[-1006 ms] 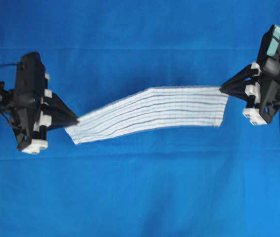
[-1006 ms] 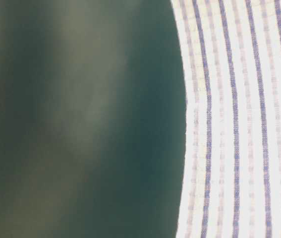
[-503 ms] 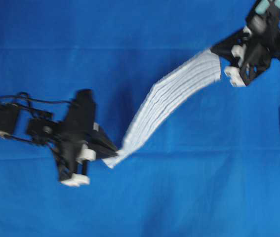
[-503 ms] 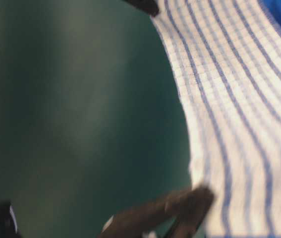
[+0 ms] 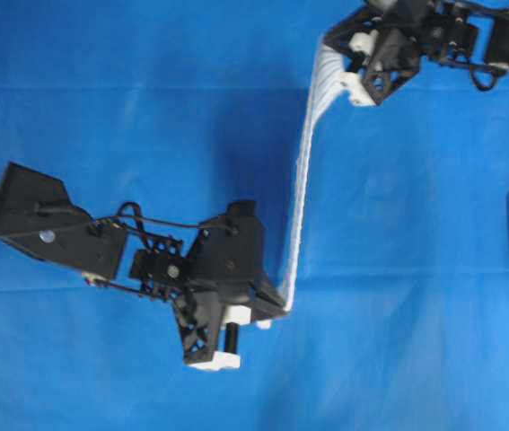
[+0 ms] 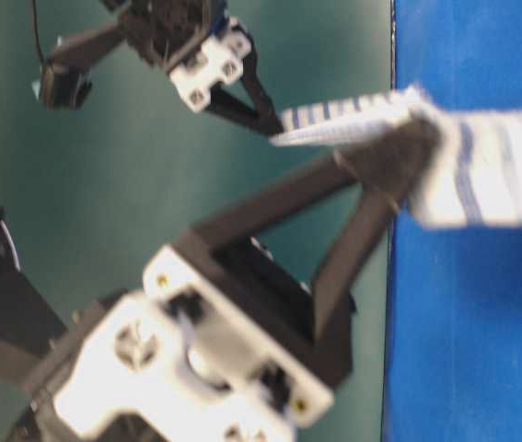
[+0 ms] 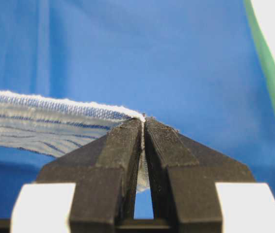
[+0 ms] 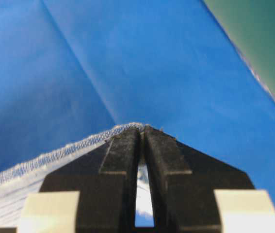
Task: Fold the blue towel.
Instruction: 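Lay the strip down vertically and open both grippers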
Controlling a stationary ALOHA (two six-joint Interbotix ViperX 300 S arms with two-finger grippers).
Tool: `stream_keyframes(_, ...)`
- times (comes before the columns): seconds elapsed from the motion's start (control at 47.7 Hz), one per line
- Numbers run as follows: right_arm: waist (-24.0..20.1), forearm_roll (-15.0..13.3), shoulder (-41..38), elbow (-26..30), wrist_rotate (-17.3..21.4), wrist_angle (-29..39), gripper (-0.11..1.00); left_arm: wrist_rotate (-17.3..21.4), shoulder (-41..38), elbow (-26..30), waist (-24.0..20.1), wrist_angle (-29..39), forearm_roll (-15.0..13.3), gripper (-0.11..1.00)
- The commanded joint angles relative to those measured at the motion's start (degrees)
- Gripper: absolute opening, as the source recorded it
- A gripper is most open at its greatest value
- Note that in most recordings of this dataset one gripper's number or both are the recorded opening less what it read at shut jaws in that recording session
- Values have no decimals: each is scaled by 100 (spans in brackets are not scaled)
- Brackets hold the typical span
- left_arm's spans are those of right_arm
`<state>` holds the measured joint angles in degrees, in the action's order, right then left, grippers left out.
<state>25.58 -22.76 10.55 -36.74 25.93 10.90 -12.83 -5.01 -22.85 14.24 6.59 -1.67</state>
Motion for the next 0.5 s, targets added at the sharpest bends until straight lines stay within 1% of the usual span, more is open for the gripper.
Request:
stream_keyframes(0.0,35,-79,-88,343,-9,-44,6,9,0,290,88,-53,9,1)
stream_keyframes(0.126,35,-132,-193,483,-9,-44,6,26,-114,439,88,-62,18,1)
stream_keyframes(0.272,79,-167,-141,404,-9,-9,6,123,-290,633,88,-193,35,1)
stream_keyframes(0.356,123,-167,9,229,-9,44,6,220,-466,782,79,-378,35,1)
stream_keyframes(0.482,211,-167,334,-88,9,88,6,413,-765,1151,70,-624,35,1)
